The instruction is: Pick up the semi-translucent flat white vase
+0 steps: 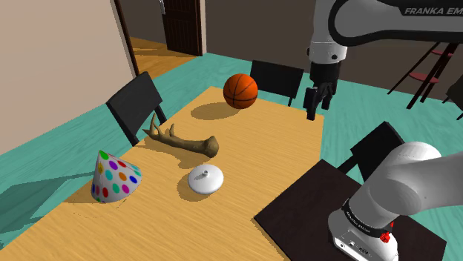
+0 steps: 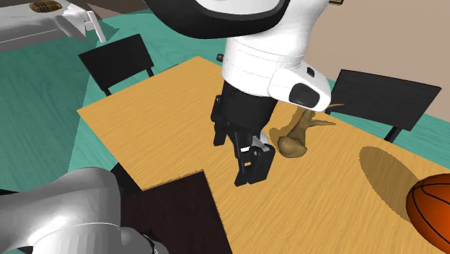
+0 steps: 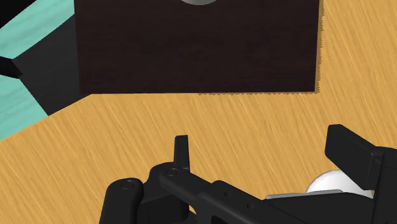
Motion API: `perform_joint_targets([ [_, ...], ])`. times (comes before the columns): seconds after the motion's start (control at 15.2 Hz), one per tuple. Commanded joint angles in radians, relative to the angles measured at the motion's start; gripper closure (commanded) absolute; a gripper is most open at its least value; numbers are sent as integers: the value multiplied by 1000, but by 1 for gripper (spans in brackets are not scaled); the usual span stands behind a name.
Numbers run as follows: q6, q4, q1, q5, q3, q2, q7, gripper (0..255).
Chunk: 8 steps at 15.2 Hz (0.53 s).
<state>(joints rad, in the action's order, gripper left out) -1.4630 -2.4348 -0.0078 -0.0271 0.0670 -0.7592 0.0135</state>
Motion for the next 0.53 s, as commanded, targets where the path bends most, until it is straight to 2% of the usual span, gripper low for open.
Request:
perform_joint_targets([
  [0.0, 0, 0, 0, 0, 0, 0, 0, 0],
  [0.46, -236, -53, 39, -72, 80, 151, -63, 0],
])
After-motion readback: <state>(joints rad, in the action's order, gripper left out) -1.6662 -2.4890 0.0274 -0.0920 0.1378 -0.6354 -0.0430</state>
